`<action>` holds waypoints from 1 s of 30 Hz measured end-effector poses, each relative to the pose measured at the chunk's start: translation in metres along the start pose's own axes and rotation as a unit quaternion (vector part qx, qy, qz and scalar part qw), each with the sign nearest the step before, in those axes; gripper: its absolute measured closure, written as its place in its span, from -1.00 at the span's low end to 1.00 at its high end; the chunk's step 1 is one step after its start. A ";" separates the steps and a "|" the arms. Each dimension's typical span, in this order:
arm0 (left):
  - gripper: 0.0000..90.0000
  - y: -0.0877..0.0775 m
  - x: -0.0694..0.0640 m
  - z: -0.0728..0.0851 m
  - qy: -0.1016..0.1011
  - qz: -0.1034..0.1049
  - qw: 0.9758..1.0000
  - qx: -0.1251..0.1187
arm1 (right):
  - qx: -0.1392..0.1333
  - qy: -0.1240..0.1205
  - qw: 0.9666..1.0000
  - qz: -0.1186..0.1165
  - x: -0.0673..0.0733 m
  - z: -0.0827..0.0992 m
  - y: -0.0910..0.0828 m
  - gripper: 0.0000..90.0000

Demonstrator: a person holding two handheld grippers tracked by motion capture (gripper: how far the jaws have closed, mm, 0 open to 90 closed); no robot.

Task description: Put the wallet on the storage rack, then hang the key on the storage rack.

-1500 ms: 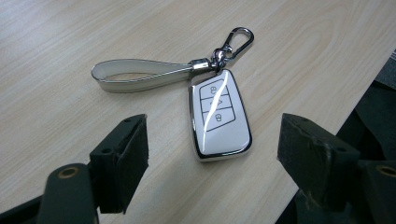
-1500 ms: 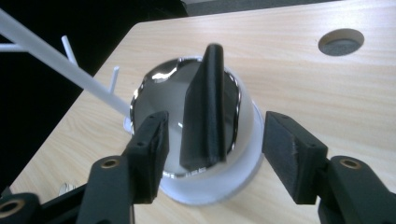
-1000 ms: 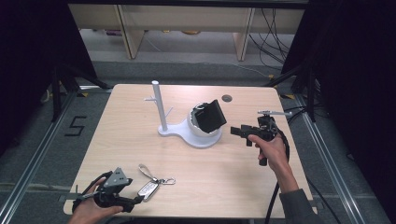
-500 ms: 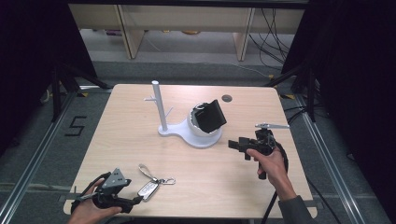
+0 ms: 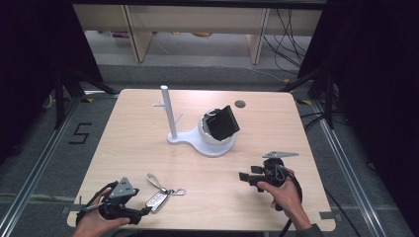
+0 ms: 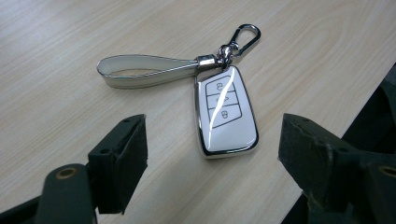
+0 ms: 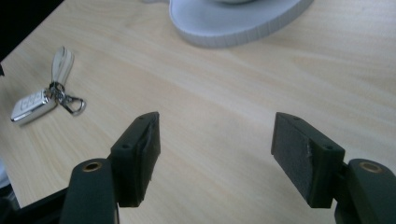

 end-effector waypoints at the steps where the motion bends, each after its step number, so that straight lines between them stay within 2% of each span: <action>1: -0.48 0.000 0.000 0.000 0.003 -0.001 1.000 0.002 | 0.000 0.000 1.000 0.000 0.000 0.000 0.000 -0.25; 3: -0.48 0.000 0.000 0.000 0.000 0.001 1.000 0.003 | 0.005 0.000 1.000 -0.003 0.002 0.006 0.001 -0.26; 6: -0.48 0.000 0.001 0.001 0.004 0.003 1.000 0.004 | 0.011 -0.001 1.000 -0.004 0.006 0.013 0.000 -0.26; 8: -0.48 0.000 0.002 0.001 0.007 -0.002 1.000 0.008 | 0.013 -0.007 1.000 -0.004 0.007 0.015 0.000 -0.26; 11: -0.48 0.001 0.001 0.001 0.003 0.001 1.000 0.006 | 0.014 -0.009 1.000 -0.005 0.009 0.017 0.000 -0.26; 13: -0.48 0.001 0.001 0.002 0.008 0.002 1.000 0.011 | 0.016 -0.006 1.000 -0.003 0.012 0.019 -0.001 -0.27; 14: -0.48 0.001 0.001 0.002 0.008 0.001 1.000 0.011 | 0.014 -0.013 1.000 -0.007 0.012 0.020 -0.001 -0.27; 15: -0.48 0.001 0.001 0.002 0.008 0.002 1.000 0.011 | 0.016 -0.003 1.000 -0.009 0.015 0.021 -0.001 -0.27; 16: -0.48 0.001 0.002 0.002 0.007 -0.002 1.000 0.010 | 0.017 -0.020 1.000 -0.005 0.014 0.023 -0.001 -0.30; 18: -0.48 0.001 0.001 0.002 0.008 0.002 1.000 0.012 | 0.022 -0.025 0.999 -0.004 0.017 0.026 -0.001 -0.33; 21: -0.48 0.002 0.002 0.002 0.007 -0.003 1.000 0.013 | 0.027 -0.026 0.999 -0.001 0.020 0.029 -0.001 -0.39; 25: -0.48 0.003 0.001 0.003 0.004 -0.002 1.000 0.014 | 0.031 -0.030 0.999 -0.010 0.024 0.034 -0.001 -0.46; 26: -0.48 0.003 0.001 0.002 0.002 -0.001 1.000 0.011 | 0.041 -0.019 0.999 -0.004 0.029 0.036 -0.003 -0.46; 29: -0.48 0.002 0.001 0.002 0.005 0.000 1.000 0.012 | 0.041 -0.028 0.999 0.002 0.030 0.038 -0.004 -0.47; 30: -0.48 0.002 0.002 0.003 0.007 -0.004 1.000 0.012 | 0.036 -0.028 0.999 -0.004 0.031 0.039 -0.004 -0.47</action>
Point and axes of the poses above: each handheld gripper's, and its own axes: y roughly forward along the jaws, z roughly out of its underside, x roughly to its left, the point moved 3 cm from there along y, roughly forward along the jaws, and after that the axes turned 12 degrees about -y, right-handed, at the moved point
